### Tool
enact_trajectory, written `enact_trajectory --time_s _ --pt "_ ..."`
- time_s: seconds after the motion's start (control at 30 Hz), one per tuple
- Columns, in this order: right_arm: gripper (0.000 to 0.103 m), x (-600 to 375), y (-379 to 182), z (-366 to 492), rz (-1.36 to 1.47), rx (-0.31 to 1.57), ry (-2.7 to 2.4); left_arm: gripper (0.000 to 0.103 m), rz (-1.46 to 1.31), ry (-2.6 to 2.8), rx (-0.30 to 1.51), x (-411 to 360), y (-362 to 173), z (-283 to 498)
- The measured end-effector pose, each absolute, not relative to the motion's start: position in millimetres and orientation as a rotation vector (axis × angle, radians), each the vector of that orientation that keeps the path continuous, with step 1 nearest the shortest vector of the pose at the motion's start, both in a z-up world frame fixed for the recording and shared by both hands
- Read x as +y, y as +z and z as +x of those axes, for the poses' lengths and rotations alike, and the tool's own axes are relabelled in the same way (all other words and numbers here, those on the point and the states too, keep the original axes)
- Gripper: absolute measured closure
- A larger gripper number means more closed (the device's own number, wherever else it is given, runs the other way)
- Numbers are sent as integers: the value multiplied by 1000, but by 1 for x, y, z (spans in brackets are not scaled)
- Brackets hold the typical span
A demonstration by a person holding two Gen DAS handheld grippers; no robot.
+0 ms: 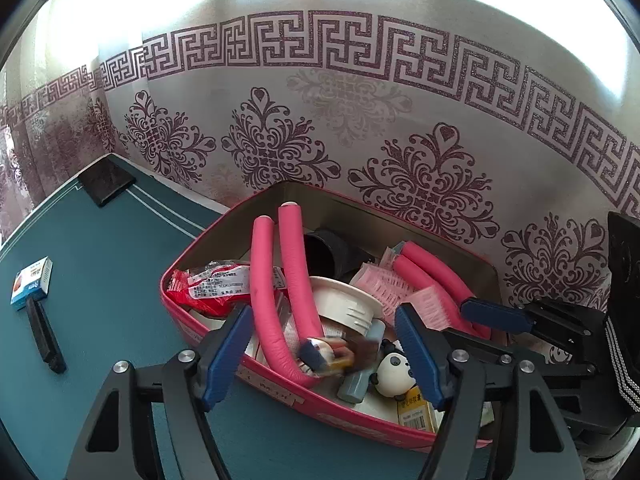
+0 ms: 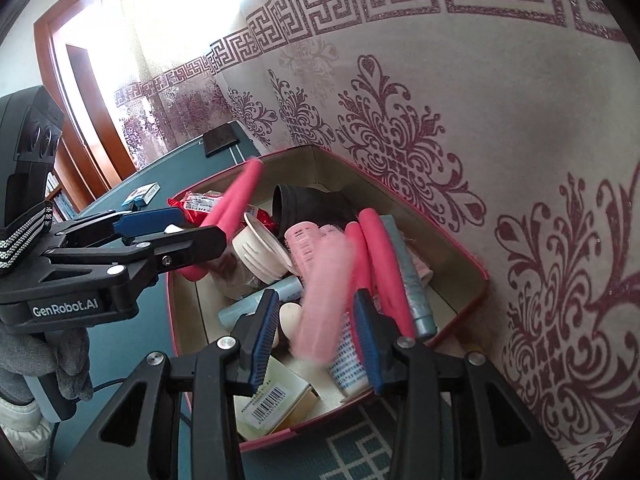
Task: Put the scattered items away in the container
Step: 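Open both grippers to release the bottle and curler into the box, then move both open grippers back toward the black comb and medicine box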
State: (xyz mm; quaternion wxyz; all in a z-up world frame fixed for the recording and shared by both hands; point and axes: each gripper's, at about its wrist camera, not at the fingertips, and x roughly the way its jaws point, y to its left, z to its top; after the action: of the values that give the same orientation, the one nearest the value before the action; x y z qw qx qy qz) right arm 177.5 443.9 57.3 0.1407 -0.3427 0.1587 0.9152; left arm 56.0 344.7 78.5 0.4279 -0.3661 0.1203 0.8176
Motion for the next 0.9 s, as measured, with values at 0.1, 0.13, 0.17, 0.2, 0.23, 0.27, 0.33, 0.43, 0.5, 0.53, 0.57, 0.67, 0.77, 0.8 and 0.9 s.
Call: enact_trajectory --time_s 0.1,0.13,0.17,0.2,0.23,0.27,0.33,0.43,0.5,0.53,0.57,0.67,0.77,0.8,0.9 --pt "61 443 57 178 -990 459 2644 28 -921 2049 288 341 80 54" --pt "61 443 58 178 -989 458 2644 28 -922 2054 282 339 81 53" --pt "61 443 58 178 -988 458 2644 28 -922 2055 278 338 81 52" --pt "61 443 58 178 -986 458 2644 28 -922 2058 274 336 82 51" --pt "61 443 59 178 -986 458 2644 28 -921 2060 271 335 82 51" --pt "61 442 59 178 -987 457 2644 28 -921 2062 268 334 82 50" --pt "61 441 60 177 -987 457 2645 28 -923 2065 262 330 82 49" --pt "61 440 61 176 -988 459 2648 28 -930 2069 254 326 81 47" --pt "60 437 62 175 -986 455 2652 28 -935 2073 248 323 80 45" --pt "57 436 63 174 -985 454 2654 28 -937 2076 243 321 79 44" --pt "52 435 64 174 -983 455 2657 28 -940 2080 239 320 79 43" --pt "45 432 66 173 -969 452 2662 28 -951 2098 220 313 79 38" --pt "44 430 69 171 -958 451 2669 28 -967 2122 196 304 78 32" --pt "43 429 70 170 -955 450 2671 28 -972 2130 188 301 78 29" --pt "43 428 72 167 -950 450 2678 28 -983 2156 164 289 78 21"
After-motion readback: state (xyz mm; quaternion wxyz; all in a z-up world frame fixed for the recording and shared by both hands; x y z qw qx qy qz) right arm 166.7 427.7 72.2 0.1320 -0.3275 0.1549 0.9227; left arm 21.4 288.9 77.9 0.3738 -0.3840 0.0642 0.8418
